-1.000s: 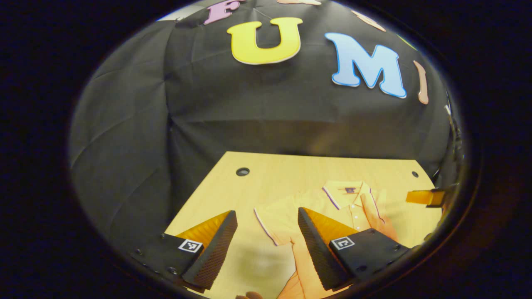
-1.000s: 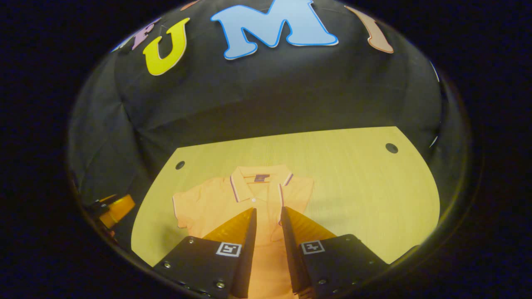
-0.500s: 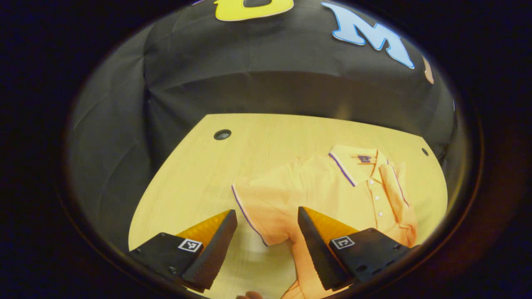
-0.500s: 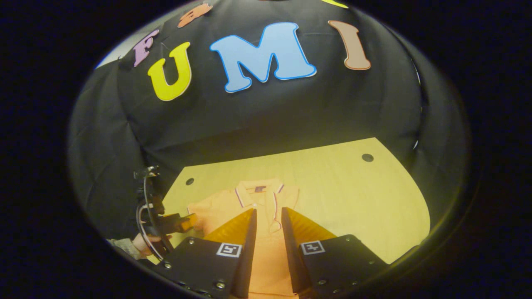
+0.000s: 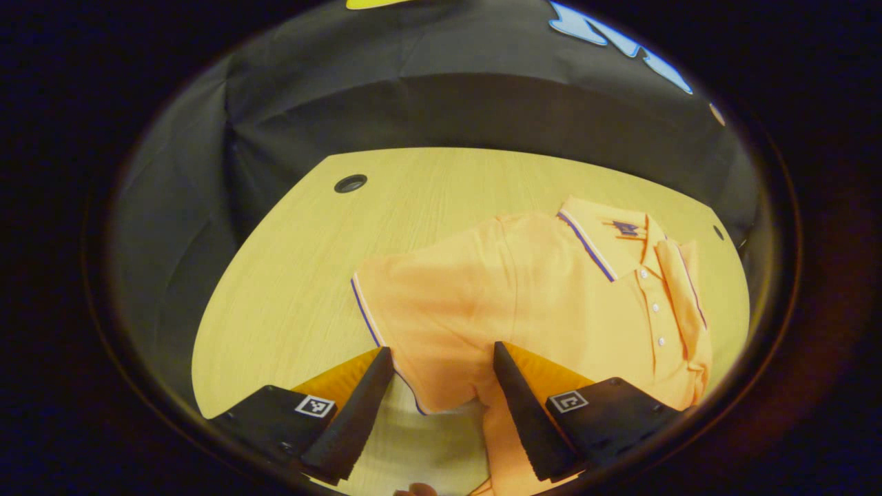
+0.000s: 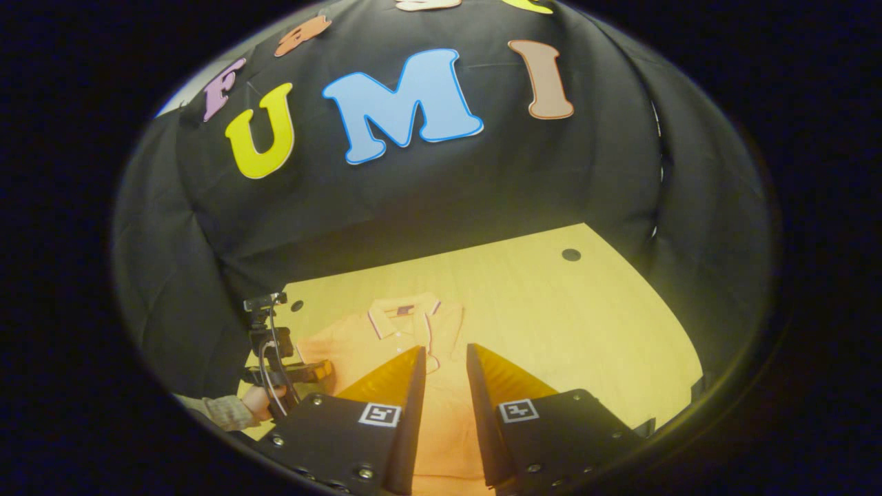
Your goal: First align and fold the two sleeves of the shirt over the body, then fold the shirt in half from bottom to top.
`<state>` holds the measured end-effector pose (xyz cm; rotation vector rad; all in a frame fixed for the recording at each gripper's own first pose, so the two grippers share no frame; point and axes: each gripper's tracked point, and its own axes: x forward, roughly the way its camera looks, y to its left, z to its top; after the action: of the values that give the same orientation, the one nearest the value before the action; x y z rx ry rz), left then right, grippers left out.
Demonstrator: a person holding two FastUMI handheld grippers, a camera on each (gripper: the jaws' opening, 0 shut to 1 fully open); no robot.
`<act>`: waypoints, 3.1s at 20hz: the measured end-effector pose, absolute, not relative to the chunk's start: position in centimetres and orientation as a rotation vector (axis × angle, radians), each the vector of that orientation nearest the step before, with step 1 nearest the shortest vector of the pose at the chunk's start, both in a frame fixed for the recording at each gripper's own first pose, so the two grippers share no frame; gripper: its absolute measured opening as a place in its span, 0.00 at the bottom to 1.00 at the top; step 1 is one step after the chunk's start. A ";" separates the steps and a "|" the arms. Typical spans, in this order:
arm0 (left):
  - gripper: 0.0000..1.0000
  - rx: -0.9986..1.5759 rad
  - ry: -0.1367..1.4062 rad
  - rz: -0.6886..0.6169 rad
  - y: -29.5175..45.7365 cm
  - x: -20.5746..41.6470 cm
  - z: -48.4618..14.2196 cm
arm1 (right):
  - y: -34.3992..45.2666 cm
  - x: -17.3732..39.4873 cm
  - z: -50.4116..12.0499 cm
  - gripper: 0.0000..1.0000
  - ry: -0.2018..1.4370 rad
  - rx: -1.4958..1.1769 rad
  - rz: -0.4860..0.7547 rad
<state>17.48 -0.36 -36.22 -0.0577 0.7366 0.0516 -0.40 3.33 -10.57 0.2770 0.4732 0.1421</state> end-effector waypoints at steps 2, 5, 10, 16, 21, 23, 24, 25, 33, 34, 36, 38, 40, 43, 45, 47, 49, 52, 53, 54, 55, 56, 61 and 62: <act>0.96 -0.063 0.735 0.062 -0.4 17.5 -36.3 | 3.0 -0.5 -10.8 0.37 0.479 0.276 0.134; 0.95 -0.089 0.732 0.066 -0.6 17.5 -36.3 | 2.9 -0.4 -11.0 0.37 0.484 0.283 0.135; 0.46 -0.090 0.709 0.066 -2.1 18.3 -36.1 | 2.5 -0.6 -11.7 0.37 0.503 0.290 0.135; 0.13 -0.036 0.717 0.072 -2.5 18.5 -35.9 | 1.5 -1.1 -12.3 0.37 0.513 0.291 0.119; 0.12 0.016 0.693 0.071 -3.1 18.9 -34.8 | 0.8 -1.2 -12.6 0.37 0.515 0.306 0.109; 0.12 0.041 0.670 0.063 -3.7 19.2 -33.7 | 0.6 -1.2 -12.7 0.37 0.516 0.310 0.106; 0.12 0.054 0.655 0.050 -4.2 19.3 -33.1 | 0.6 -1.2 -12.7 0.37 0.517 0.312 0.105; 0.12 0.072 0.640 0.033 -4.8 19.5 -32.4 | 0.6 -1.3 -12.9 0.37 0.519 0.314 0.103; 0.13 0.195 0.518 -0.195 -15.5 19.9 -27.8 | -0.2 -1.8 -13.7 0.37 0.526 0.338 0.084; 0.12 0.209 0.514 -0.223 -16.9 19.7 -27.6 | -0.3 -2.0 -13.8 0.37 0.527 0.343 0.081; 0.12 0.253 0.509 -0.281 -19.5 19.4 -27.3 | -0.5 -2.2 -14.0 0.37 0.530 0.358 0.071; 0.12 0.295 0.517 -0.336 -21.5 19.0 -27.3 | -0.9 -2.6 -14.3 0.37 0.531 0.373 0.059; 0.12 0.320 0.528 -0.372 -23.0 18.9 -27.1 | -1.4 -3.0 -14.7 0.37 0.534 0.381 0.047; 0.12 0.336 0.545 -0.392 -24.0 18.0 -27.9 | -1.9 -3.4 -15.1 0.37 0.538 0.397 0.035; 0.15 0.333 0.570 -0.412 -24.5 17.7 -28.4 | -2.1 -3.6 -15.4 0.37 0.542 0.407 0.030; 0.49 0.326 0.599 -0.420 -24.6 17.3 -28.8 | -2.1 -3.8 -15.5 0.37 0.544 0.412 0.029; 0.77 0.317 0.600 -0.407 -24.1 17.2 -28.9 | -2.1 -3.9 -15.6 0.37 0.544 0.413 0.030; 0.91 0.287 0.601 -0.404 -23.6 16.6 -28.5 | -2.0 -4.1 -16.0 0.37 0.550 0.407 0.033; 0.91 0.274 0.601 -0.407 -23.5 16.3 -28.3 | -1.9 -4.1 -16.2 0.37 0.554 0.403 0.036; 0.92 0.261 0.600 -0.407 -23.2 15.9 -27.9 | -1.8 -4.1 -16.4 0.37 0.560 0.400 0.041; 0.92 0.248 0.601 -0.403 -22.7 15.5 -27.6 | -1.7 -4.1 -16.6 0.37 0.567 0.397 0.046; 0.92 0.232 0.600 -0.398 -22.1 14.9 -27.2 | -1.4 -4.2 -17.0 0.37 0.575 0.392 0.053; 0.93 0.137 0.675 -0.387 -18.1 10.8 -27.4 | 0.3 -4.9 -19.9 0.37 0.676 0.371 0.103; 0.93 0.125 0.697 -0.372 -17.0 9.8 -27.8 | 0.7 -5.2 -20.7 0.37 0.707 0.370 0.113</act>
<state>9.80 -17.04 -27.83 0.1254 0.6971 -0.3722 -5.16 0.72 -20.73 0.3704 0.7070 0.1128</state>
